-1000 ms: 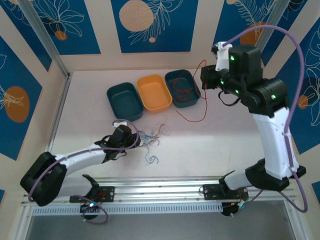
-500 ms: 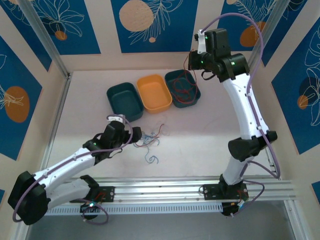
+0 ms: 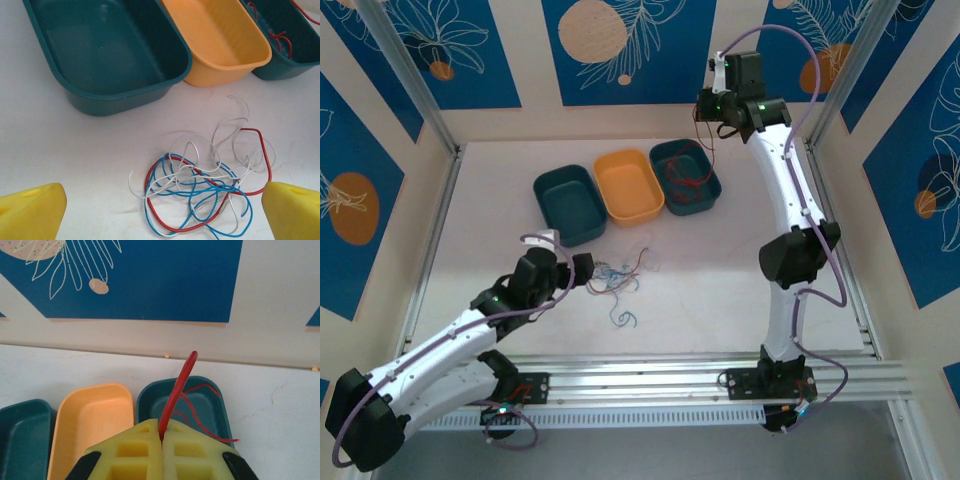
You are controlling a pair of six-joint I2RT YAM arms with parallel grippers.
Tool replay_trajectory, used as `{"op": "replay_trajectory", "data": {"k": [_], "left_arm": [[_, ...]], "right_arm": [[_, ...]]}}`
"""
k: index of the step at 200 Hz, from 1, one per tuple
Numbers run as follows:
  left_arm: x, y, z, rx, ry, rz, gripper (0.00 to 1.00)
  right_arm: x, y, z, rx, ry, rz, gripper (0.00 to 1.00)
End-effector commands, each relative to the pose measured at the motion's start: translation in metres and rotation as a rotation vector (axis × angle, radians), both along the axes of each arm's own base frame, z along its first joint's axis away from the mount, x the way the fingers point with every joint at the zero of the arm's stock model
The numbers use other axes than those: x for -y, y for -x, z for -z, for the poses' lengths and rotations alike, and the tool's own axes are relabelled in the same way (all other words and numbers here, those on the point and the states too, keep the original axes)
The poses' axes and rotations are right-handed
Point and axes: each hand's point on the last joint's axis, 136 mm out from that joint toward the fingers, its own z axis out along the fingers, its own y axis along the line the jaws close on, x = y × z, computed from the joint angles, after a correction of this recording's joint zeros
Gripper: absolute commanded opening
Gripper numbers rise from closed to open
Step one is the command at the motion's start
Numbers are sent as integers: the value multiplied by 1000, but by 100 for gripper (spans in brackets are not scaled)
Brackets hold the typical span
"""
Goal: Untangle the cables
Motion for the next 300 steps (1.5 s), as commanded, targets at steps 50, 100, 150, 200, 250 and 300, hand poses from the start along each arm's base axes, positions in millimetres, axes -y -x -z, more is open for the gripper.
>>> {"op": "replay_trajectory", "data": {"k": [50,100,150,200,250,300], "left_arm": [[-11,-6,9,-9,-68,-49,100],[-6,-8,14,-26,-69,-37,100],[-3,-9,20,-45,-61,-32,100],[5,-11,21,-60,-49,-8,100],[9,-11,25,-77,-47,4,100],[13,-12,25,-80,-42,19,100]], "right_arm": [[-9,-36,25,46,103,-14,0],[-22,-25,72,-83,131,-56,0],[-21,-4,109,-241,116,-55,0],[-13,8,143,-402,59,-51,0],[-24,15,182,-544,-28,-107,0],[-38,9,214,-616,-90,-133,0]]}}
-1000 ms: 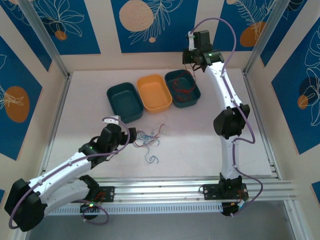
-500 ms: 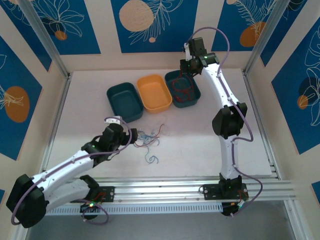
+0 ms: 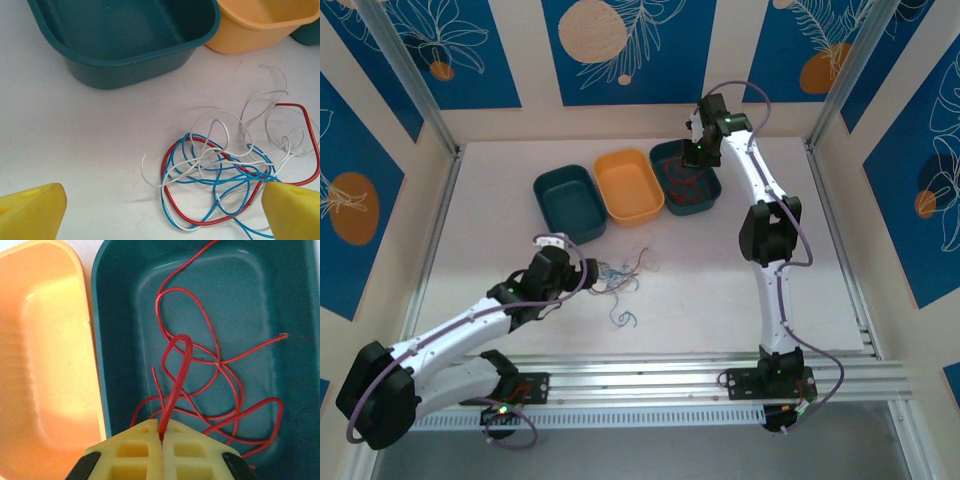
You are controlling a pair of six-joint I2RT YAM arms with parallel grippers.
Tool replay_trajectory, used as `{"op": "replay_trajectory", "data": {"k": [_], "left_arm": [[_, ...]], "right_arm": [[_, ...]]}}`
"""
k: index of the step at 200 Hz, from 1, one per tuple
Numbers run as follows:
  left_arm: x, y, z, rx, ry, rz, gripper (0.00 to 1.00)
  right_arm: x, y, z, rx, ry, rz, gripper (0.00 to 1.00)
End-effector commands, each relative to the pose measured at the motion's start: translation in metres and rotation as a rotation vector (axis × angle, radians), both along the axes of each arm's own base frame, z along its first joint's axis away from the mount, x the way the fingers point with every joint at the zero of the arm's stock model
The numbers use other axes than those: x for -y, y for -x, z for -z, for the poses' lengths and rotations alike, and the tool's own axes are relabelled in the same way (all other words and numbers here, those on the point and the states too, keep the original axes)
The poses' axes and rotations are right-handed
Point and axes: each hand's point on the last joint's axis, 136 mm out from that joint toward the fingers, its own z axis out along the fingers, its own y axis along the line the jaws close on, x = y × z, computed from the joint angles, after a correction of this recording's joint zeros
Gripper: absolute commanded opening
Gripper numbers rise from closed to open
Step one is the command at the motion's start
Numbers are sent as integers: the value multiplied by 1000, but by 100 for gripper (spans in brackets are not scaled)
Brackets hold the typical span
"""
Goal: Untangle the cables
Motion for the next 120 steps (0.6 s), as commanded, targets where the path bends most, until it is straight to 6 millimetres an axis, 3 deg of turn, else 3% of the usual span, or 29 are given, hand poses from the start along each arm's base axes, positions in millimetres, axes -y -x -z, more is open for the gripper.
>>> {"op": "replay_trajectory", "data": {"k": [1,70,120], "left_arm": [[7,-8,-15,28,37,6,100],[11,-9,-14,25,44,18,100],[14,-11,-16,28,49,29,100]], "right_arm": [[-16,4,6,-53,-76,-16,0],[-11,-11,44,-77,-22,34,0],[9,-21,46,-47,55,104,5]]}}
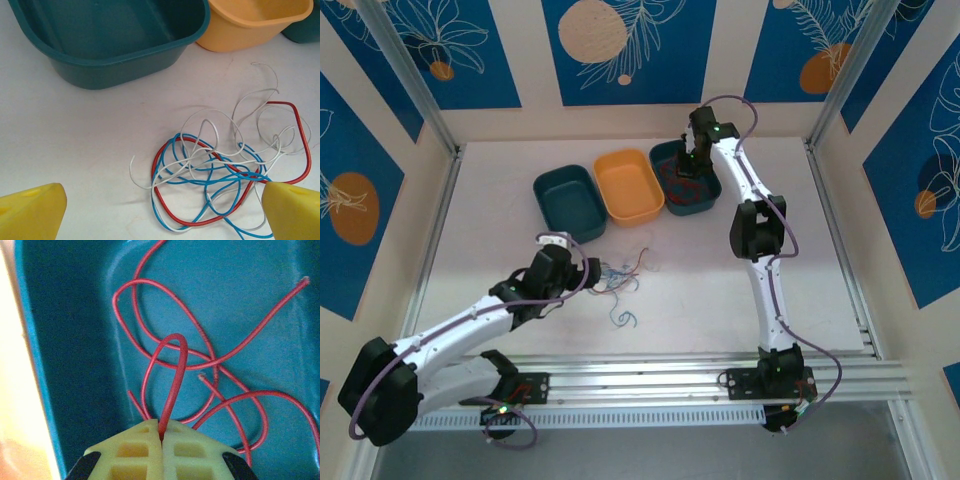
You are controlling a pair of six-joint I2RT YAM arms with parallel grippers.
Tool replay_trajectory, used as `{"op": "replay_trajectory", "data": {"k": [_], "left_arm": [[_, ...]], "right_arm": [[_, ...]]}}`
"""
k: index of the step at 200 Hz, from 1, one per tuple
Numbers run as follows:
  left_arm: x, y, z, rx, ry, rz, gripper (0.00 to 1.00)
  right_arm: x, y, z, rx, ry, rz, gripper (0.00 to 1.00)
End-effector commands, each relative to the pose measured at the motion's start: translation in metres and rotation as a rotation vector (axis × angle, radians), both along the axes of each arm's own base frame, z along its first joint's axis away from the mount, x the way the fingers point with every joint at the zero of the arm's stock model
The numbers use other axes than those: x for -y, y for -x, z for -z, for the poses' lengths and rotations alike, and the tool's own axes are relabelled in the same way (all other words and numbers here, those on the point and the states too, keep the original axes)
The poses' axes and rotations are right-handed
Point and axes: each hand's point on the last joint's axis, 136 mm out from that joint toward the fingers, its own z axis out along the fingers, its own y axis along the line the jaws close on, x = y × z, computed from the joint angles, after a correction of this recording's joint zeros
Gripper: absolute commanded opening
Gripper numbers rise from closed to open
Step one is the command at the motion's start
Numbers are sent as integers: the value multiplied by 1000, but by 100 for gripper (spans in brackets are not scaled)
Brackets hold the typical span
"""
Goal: Untangle the cables
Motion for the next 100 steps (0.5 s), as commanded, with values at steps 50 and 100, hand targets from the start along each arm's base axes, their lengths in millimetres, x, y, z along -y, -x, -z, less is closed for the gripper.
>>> {"op": "replay_trajectory", "data": {"k": [50,100], "left_arm": [[7,-10,-16,39,30,11,100],[8,-10,-19,45,20,22,100]], "right_arm": [[20,-9,-43,91,59,84,30],[28,-4,-75,134,75,103,49]]}}
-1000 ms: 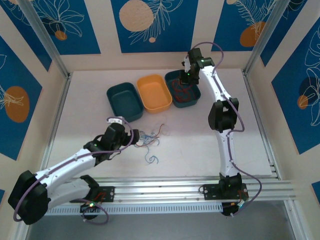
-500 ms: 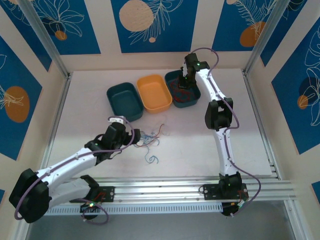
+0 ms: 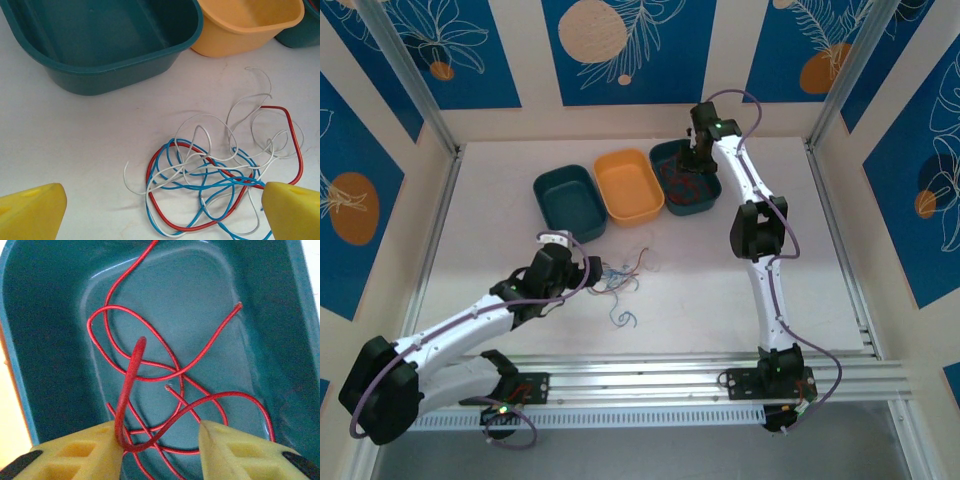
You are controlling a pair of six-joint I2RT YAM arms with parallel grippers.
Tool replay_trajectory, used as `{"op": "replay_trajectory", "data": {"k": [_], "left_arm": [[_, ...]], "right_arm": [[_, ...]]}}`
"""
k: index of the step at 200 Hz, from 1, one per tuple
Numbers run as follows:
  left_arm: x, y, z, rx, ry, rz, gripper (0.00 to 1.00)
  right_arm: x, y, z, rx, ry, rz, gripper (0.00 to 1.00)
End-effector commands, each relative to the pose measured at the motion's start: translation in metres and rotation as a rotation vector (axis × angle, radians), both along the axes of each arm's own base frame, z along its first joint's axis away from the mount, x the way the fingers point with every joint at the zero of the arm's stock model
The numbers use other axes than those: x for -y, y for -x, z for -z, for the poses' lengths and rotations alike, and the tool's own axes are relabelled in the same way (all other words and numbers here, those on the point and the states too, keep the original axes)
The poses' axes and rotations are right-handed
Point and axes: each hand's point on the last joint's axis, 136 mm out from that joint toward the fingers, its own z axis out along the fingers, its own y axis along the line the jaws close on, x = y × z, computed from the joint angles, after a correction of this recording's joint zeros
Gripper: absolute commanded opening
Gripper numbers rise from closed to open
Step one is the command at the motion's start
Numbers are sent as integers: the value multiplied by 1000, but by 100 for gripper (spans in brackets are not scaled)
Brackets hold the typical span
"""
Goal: Untangle the cables
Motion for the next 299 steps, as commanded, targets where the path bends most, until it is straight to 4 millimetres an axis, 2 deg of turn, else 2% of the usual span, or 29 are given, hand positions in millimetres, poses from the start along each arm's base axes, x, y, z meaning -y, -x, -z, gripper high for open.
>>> {"op": "replay_trajectory", "data": {"k": [1,35,93,101,108,131,169,201,235,262,299], "left_arm": [[5,-7,-16,32,10,16,100],[6,-7,-15,29,9,22,100],[7,-9,-19,38,17,22,100],[7,-9,-20,39,18,21,100],[7,-9,-21,40,20,21,100],[6,-9,-22,43,25,14,100],[1,-7,-22,43,35,-16,100],[-4,-5,-23,43,45,-42,100],[-8,-4,-21,37,54,-66,100],[-7,-5,-17,24,69,-71,100],[-7,-6,-9,-12,83,-85,100]], "right_arm": [[9,5,-59,85,-3,22,49],[7,10,-78,105,-24,21,59],[1,23,-123,162,-85,23,74],[1,26,-130,171,-84,28,84],[0,30,-134,174,-83,28,100],[-5,45,-146,184,-66,15,99],[-22,86,-158,222,15,-35,99],[-42,130,-154,216,6,-72,99],[-59,179,-140,160,-48,-87,99],[-77,216,-117,12,-171,-90,99],[-91,257,-76,-132,-149,-70,99]]}}
